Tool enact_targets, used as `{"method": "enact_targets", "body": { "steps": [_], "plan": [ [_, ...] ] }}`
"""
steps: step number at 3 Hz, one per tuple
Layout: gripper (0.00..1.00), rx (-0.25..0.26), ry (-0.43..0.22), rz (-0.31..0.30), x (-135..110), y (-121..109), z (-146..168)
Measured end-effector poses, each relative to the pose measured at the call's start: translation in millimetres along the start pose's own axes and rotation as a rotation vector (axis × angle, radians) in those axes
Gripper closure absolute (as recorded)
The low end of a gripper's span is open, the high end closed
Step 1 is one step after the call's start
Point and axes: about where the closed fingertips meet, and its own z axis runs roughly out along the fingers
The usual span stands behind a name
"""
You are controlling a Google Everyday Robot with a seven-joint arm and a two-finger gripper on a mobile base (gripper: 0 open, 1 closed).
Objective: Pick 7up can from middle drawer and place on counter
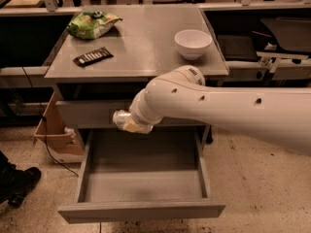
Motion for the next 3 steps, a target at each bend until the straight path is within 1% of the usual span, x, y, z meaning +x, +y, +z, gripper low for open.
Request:
{"method": "enact_targets", "body": {
  "steps": [1,2,3],
  "plan": [
    [1.00,0.000,0.000,0.000,0.0,0.0,-0.1],
    [1.00,0.026,-0.037,0.005,-5.8,-12.1,-16.8],
    [1.00,0.078,-0.083,0.009,-16.8,-42.8,-55.3]
  ]
}}
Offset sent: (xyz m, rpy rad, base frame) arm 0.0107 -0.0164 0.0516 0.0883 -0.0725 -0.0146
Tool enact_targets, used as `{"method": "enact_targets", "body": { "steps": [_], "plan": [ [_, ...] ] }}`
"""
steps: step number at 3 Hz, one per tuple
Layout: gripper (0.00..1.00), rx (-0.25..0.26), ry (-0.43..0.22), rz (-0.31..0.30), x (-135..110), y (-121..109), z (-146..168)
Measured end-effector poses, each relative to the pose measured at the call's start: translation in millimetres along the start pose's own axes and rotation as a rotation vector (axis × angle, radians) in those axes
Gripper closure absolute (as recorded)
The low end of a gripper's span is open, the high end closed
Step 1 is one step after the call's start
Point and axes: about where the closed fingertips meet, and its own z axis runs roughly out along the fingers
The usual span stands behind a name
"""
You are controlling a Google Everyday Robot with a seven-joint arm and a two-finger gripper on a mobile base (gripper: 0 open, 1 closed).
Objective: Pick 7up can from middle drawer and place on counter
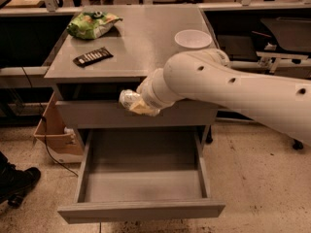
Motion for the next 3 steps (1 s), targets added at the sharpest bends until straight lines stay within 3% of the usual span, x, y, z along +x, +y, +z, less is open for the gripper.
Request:
{"method": "enact_targets", "body": {
  "steps": [2,3],
  "plan": [
    [1.00,0.129,-0.122,-0.047,-56.0,-73.2,-57.4],
    [1.00,0.167,-0.185,-0.077,-84.8,-99.4,-51.4]
  ]
}}
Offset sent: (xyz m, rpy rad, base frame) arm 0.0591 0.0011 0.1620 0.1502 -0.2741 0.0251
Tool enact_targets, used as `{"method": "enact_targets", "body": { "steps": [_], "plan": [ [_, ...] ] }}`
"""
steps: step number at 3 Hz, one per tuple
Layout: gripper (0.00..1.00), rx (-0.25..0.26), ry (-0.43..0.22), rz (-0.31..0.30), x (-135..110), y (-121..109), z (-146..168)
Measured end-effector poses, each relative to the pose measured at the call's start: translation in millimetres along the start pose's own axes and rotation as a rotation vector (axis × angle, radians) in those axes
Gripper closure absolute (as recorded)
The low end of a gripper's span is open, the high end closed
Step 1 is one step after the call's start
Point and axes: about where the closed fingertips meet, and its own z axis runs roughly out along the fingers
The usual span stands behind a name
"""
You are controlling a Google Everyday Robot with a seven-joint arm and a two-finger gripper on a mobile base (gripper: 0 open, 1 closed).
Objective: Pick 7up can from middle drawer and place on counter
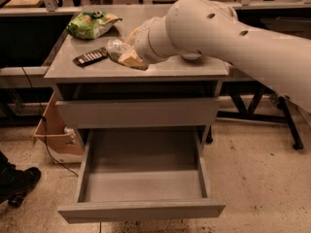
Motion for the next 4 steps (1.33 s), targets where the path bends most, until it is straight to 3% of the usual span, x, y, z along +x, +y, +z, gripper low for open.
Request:
{"method": "enact_targets", "body": {
  "steps": [1,2,3,4],
  "plan": [
    [1.00,0.027,-0.044,-0.018,-11.8,-21.7,31.4],
    [1.00,0.034,-0.050,-0.011,-6.0,-38.6,67.0],
    [1.00,0.027,-0.022,0.022,16.7,-46.1,93.0],
    [0.81,0.019,0.001,0.047,32.8,-47.9,107.4]
  ]
}}
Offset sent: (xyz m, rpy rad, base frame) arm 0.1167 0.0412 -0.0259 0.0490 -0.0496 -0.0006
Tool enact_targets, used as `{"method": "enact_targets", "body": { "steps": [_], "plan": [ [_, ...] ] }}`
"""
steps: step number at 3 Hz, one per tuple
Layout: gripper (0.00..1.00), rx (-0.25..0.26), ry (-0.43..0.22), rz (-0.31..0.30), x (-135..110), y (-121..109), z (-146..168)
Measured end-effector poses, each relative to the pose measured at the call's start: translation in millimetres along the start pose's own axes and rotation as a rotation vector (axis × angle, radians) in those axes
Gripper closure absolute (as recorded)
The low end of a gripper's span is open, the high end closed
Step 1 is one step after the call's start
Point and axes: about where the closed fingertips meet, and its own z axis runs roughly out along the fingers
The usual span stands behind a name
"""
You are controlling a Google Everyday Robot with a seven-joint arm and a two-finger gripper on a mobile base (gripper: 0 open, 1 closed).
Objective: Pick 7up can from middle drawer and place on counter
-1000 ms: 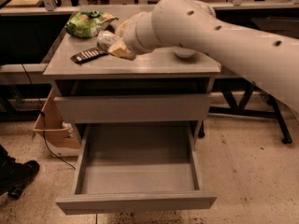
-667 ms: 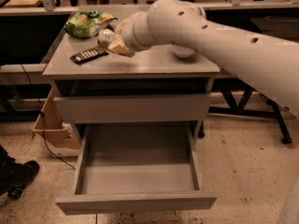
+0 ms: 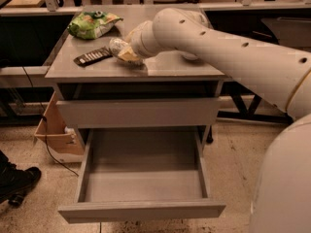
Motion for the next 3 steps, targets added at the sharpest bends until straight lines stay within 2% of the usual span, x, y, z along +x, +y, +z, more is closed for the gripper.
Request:
{"method": "enact_targets", "body": {
  "steps": [2,3],
  "plan": [
    [0.35,-0.007,0.009,0.008,5.6,1.1,6.8],
    [0.04,-0.020,0.003,-0.004,4.1,6.3,7.0]
  ]
}}
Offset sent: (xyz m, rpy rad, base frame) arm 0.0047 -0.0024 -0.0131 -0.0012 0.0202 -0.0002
